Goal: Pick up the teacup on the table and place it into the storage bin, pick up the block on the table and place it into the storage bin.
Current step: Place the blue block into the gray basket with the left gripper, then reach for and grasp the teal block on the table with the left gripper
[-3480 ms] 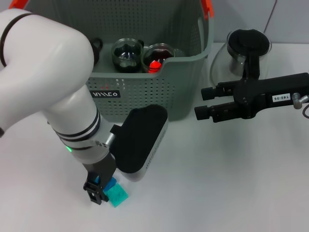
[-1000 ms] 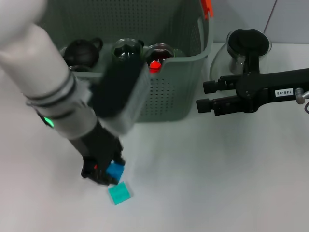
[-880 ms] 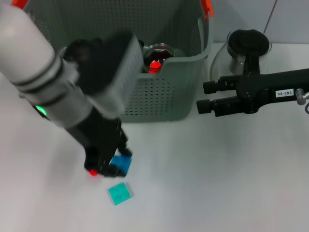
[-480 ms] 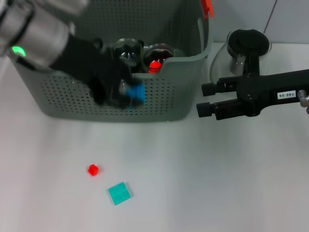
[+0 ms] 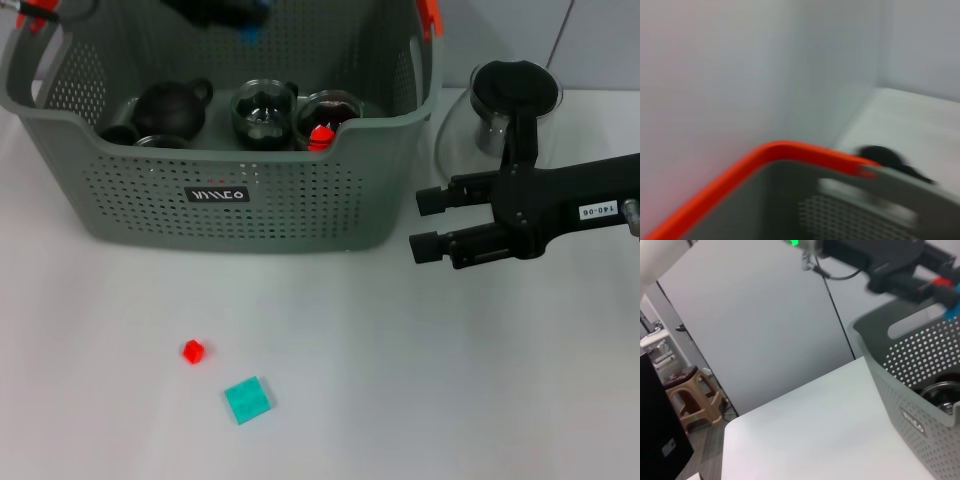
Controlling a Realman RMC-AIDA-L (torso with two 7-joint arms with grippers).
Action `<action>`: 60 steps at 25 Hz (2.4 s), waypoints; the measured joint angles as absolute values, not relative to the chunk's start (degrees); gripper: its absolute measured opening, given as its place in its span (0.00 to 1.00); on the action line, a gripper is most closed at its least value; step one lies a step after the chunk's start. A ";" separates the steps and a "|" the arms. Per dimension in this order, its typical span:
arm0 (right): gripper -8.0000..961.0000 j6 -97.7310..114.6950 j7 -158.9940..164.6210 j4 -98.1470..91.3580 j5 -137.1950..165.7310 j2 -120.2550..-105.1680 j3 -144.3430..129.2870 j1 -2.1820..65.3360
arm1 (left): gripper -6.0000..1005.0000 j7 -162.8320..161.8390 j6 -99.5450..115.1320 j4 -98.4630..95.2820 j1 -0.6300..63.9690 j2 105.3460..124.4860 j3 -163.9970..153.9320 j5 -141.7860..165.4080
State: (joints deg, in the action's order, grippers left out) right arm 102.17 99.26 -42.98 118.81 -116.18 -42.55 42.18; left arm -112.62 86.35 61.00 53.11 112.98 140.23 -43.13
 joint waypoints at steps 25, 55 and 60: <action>0.87 103.89 97.09 -42.98 119.01 -115.05 -43.85 41.98 | 0.69 -126.44 78.58 61.29 47.82 111.83 139.22 -41.20; 0.87 102.55 97.55 -42.53 118.56 -115.48 -43.06 42.22 | 0.96 -124.71 102.44 89.38 28.25 124.41 99.45 -29.58; 0.87 102.29 97.55 -42.54 118.56 -115.49 -43.06 42.30 | 0.96 -126.04 98.13 85.21 28.30 124.37 95.73 -28.98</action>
